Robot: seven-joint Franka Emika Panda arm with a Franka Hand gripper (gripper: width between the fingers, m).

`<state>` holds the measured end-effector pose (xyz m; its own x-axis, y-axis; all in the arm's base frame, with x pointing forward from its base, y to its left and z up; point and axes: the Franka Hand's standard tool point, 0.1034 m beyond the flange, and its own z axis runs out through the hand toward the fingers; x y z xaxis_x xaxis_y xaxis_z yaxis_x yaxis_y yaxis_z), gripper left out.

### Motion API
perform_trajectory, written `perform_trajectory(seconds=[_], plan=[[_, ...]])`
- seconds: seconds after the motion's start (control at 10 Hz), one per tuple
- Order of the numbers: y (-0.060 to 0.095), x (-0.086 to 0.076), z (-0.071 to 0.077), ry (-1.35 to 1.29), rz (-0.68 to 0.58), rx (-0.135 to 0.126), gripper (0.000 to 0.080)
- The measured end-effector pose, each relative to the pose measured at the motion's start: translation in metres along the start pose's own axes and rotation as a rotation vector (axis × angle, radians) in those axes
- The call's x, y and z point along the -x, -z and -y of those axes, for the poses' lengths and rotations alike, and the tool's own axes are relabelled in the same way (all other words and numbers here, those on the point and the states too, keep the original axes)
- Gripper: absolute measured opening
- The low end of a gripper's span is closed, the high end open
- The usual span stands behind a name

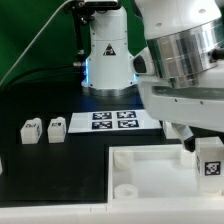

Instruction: Assemble one leg

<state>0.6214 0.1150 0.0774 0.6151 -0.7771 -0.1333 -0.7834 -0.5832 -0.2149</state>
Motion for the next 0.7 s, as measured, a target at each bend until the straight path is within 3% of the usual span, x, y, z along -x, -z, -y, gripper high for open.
perform_trajectory(seconds=[0.1, 0.4, 0.6, 0.7], plan=[[0.000, 0.000, 0.000, 0.186, -0.011, 0.016, 0.0643], [-0.001, -0.001, -0.001, 0.517, -0.010, 0.021, 0.0649], [0.001, 0.001, 0.008, 0.888, -0.033, 0.103, 0.0649], [0.000, 0.002, 0.009, 0.788, -0.032, 0.083, 0.0649]])
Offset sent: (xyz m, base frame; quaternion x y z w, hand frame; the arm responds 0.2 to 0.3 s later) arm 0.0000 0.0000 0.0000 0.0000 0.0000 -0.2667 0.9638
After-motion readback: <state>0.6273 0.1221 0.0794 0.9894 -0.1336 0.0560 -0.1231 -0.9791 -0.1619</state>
